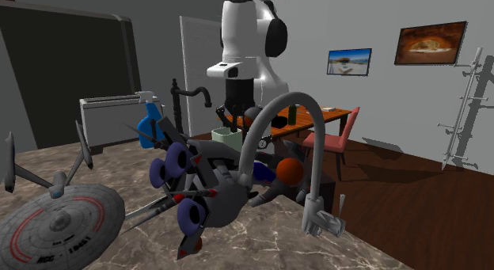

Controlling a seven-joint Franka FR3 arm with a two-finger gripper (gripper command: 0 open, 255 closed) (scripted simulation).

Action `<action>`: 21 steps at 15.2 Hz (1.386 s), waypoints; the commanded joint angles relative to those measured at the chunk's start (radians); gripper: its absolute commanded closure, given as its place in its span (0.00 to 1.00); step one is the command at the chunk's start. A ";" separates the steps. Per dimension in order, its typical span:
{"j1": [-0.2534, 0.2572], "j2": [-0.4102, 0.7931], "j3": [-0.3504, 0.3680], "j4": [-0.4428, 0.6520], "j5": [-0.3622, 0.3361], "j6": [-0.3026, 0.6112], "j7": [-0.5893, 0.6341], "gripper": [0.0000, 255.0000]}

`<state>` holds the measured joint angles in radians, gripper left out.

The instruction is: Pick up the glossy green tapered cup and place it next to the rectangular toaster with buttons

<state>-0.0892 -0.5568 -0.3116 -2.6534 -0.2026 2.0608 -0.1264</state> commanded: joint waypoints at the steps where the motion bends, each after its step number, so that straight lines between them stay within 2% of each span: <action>1: 0.000 -0.013 0.004 0.020 0.002 -0.033 -0.002 1.00; 21: 0.009 -0.073 0.046 0.248 0.032 -0.321 -0.008 1.00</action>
<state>-0.0812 -0.6251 -0.2681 -2.4184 -0.1715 1.7521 -0.1336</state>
